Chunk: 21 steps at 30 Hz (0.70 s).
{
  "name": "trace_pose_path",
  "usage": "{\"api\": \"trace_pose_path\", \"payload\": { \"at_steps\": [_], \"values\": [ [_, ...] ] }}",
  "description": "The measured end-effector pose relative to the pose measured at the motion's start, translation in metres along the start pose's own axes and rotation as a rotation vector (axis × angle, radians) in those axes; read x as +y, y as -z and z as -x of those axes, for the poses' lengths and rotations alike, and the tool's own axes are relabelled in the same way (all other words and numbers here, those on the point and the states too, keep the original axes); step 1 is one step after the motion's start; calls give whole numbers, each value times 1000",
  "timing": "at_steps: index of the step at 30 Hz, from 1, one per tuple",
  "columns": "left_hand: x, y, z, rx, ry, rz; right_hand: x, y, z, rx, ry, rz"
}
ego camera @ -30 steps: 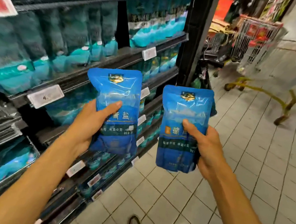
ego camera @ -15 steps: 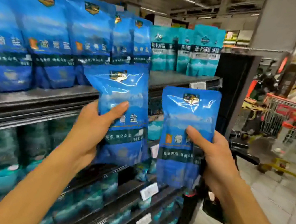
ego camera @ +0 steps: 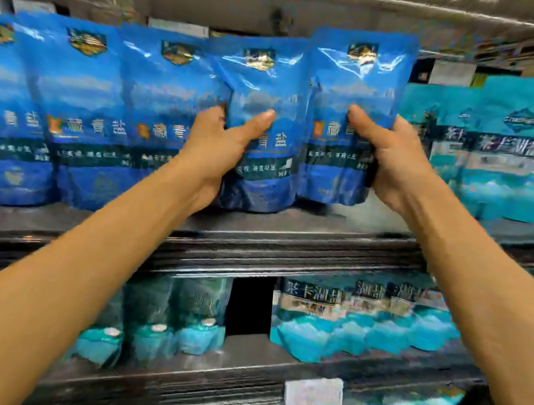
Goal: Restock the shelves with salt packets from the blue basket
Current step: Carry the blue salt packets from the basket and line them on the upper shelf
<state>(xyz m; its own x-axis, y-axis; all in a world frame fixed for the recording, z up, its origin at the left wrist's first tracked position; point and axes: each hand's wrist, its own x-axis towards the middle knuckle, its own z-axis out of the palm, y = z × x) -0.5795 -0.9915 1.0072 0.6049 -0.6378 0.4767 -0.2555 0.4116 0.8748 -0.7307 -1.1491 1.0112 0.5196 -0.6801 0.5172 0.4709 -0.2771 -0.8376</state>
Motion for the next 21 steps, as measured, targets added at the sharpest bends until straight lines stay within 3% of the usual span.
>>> {"api": "trace_pose_path", "payload": {
  "at_steps": [3, 10, 15, 21],
  "values": [
    [-11, 2, -4, 54, -16, -123, 22, 11, -10, -92, -69, -13],
    [-8, 9, 8, -65, -90, -809, 20, 27, -5, -250, -111, 194],
    [9, 15, 24, -64, -121, -1211, 15, 32, -1, -201, -174, 316],
    [9, 16, 31, 18, -220, -1494, 18, 27, -1, -179, -164, 296]
  ]
}}
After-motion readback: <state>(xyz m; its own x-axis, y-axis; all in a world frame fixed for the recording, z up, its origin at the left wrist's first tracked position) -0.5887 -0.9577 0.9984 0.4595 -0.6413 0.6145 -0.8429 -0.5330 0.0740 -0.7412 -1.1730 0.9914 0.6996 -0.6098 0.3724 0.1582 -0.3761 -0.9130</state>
